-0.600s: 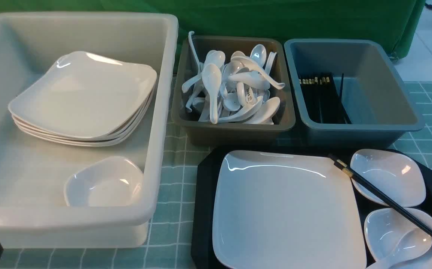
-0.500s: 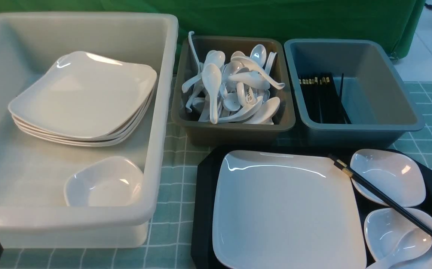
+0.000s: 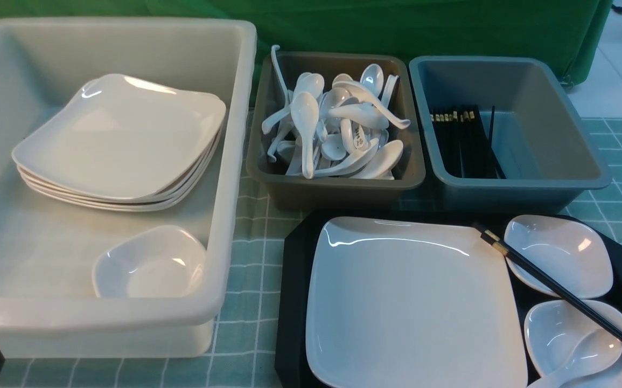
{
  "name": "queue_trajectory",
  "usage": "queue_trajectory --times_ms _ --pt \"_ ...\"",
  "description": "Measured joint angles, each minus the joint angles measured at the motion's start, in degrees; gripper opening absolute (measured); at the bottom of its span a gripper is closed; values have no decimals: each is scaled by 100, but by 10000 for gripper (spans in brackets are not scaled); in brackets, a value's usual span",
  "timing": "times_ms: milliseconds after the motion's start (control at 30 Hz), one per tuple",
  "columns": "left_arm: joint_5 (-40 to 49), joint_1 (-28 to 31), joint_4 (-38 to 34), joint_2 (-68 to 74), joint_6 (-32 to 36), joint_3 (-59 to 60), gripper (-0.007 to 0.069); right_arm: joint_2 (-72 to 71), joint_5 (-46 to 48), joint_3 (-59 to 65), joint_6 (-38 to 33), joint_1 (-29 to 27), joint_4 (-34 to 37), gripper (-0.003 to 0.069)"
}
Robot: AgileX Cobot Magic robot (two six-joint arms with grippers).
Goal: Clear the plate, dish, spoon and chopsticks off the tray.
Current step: Use the right arm to grab a pair of chopsticks from the plate
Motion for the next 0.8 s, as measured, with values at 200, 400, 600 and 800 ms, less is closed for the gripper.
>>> queue_trajectory --times_ms 200,400,600,800 --pt "-427 0 -657 0 -291 0 17 0 0 0 12 0 0 241" --pt "-1405 0 -2894 0 -813 0 17 0 0 0 12 0 0 241" --pt "-614 0 -3110 19 -719 -657 17 0 0 0 12 0 0 241" --pt "1454 -116 -3040 1318 1141 -2291 17 0 0 0 12 0 0 241"
